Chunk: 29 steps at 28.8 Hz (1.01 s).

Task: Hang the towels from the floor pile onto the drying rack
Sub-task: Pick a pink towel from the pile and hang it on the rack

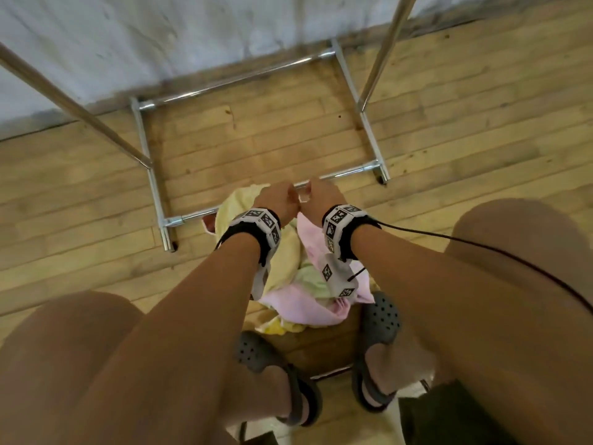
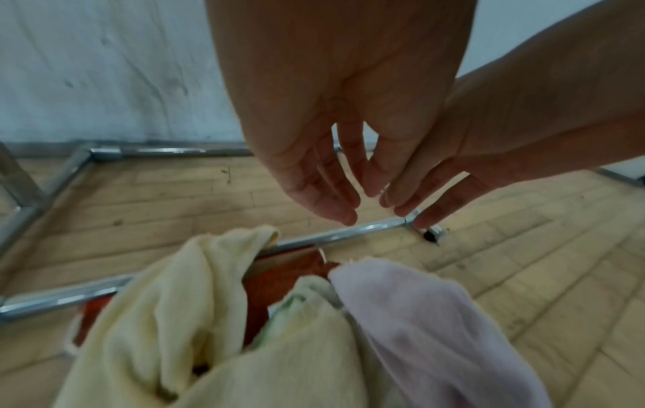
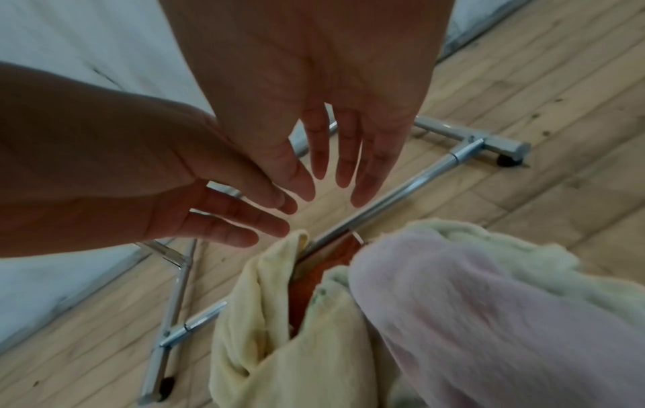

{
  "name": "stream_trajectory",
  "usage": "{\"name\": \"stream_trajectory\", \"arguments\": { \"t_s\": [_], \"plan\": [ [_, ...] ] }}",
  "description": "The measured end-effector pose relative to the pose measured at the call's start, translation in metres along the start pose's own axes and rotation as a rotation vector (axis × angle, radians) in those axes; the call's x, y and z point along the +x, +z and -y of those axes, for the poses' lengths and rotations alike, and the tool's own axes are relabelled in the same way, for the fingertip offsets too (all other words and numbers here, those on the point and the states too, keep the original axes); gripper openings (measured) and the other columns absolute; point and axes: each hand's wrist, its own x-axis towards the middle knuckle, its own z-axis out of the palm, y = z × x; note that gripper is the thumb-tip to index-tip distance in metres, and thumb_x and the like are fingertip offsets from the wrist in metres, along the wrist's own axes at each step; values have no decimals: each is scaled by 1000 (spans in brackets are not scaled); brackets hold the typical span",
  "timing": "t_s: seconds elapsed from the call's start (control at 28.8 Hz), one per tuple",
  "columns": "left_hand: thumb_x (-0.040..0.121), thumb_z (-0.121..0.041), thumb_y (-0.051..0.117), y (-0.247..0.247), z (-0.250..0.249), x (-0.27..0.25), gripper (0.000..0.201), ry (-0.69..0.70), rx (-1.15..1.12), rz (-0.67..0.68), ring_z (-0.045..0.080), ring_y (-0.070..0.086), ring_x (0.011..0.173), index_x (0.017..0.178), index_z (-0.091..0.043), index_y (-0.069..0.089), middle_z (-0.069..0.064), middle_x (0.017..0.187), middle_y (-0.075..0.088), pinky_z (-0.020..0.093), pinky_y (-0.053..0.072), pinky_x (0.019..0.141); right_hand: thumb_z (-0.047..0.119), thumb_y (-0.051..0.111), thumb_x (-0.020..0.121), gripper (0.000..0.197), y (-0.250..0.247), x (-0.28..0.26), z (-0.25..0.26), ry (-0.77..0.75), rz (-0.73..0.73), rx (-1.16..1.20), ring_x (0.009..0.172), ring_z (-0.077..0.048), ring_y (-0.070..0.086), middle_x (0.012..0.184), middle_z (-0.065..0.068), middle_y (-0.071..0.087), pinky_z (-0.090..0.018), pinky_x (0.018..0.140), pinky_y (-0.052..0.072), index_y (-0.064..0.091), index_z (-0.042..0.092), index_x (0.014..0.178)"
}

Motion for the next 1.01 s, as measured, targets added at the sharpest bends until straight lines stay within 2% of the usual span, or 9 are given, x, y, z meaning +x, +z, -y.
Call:
{"name": "stream_trajectory", "arguments": {
  "t_s": [0.07, 0.28, 0.42, 0.52, 0.66, 0.76, 0.8, 0.9, 1.01],
  "plan": [
    [92, -14, 54, 25, 7, 6, 25, 26, 5, 26, 32, 64, 103, 113, -11, 66, 12, 113, 69, 39, 52, 91, 25, 58, 94, 23, 20, 5, -16, 13, 20, -17, 100, -30, 64, 109, -13, 66, -31, 73, 48, 61, 8, 110],
    [91, -11, 49, 78, 26, 14, 28, -43, -58, 143, 29, 61, 109, 114, -18, 62, 9, 122, 65, 33, 50, 91, 36, 54, 94, 47, 52, 14, -40, 123, 123, -65, 119, -34, 54, 134, -17, 52, -44, 99, 47, 48, 10, 133],
    [91, -7, 43, 97, 33, 15, 42, -70, -122, 230, 29, 55, 117, 130, -17, 53, 9, 132, 56, 33, 46, 96, 25, 49, 98, 52, 60, 13, -58, 193, 180, -79, 132, -32, 46, 147, -16, 42, -39, 106, 41, 36, 8, 145],
    [89, 1, 39, 108, 33, 14, 46, -82, -268, 249, 31, 55, 116, 131, -14, 51, 13, 132, 55, 33, 47, 94, 26, 50, 100, 49, 63, 9, -63, 201, 184, -4, 123, -31, 54, 138, -16, 52, -37, 97, 45, 37, 6, 142],
    [93, -1, 47, 106, 31, 15, 34, -74, -463, 224, 32, 61, 104, 125, -10, 51, 14, 121, 60, 38, 53, 86, 31, 48, 101, 39, 63, 8, -60, 192, 136, 92, 109, -31, 61, 122, -14, 62, -35, 86, 48, 47, 6, 130],
    [92, -5, 54, 91, 30, 14, 33, -74, -497, 160, 27, 61, 101, 124, -14, 51, 7, 111, 60, 30, 48, 77, 26, 50, 98, 16, 51, 6, -49, 182, 50, 176, 89, -24, 58, 91, -4, 61, -30, 78, 44, 57, 13, 96],
    [92, -6, 56, 86, 31, 14, 34, -71, -488, 124, 25, 60, 100, 125, -14, 52, 5, 109, 60, 28, 46, 76, 27, 52, 97, 17, 46, 6, -43, 171, 39, 188, 83, -21, 56, 82, 0, 59, -28, 74, 43, 57, 14, 87],
    [90, -11, 60, 64, 29, 9, 40, -55, -407, 39, 21, 58, 97, 129, -13, 52, 7, 115, 61, 26, 45, 76, 33, 64, 90, 24, 30, 3, -26, 108, 89, 214, 84, -22, 67, 90, -6, 71, -32, 78, 56, 68, 11, 96],
    [91, -14, 59, 41, 22, -2, 41, -43, -392, -14, 28, 62, 104, 131, -12, 53, 12, 122, 61, 28, 47, 77, 34, 69, 87, 28, 13, -6, -13, 31, 58, 240, 87, -22, 69, 98, -8, 74, -32, 79, 57, 72, 11, 104]
  ]
}}
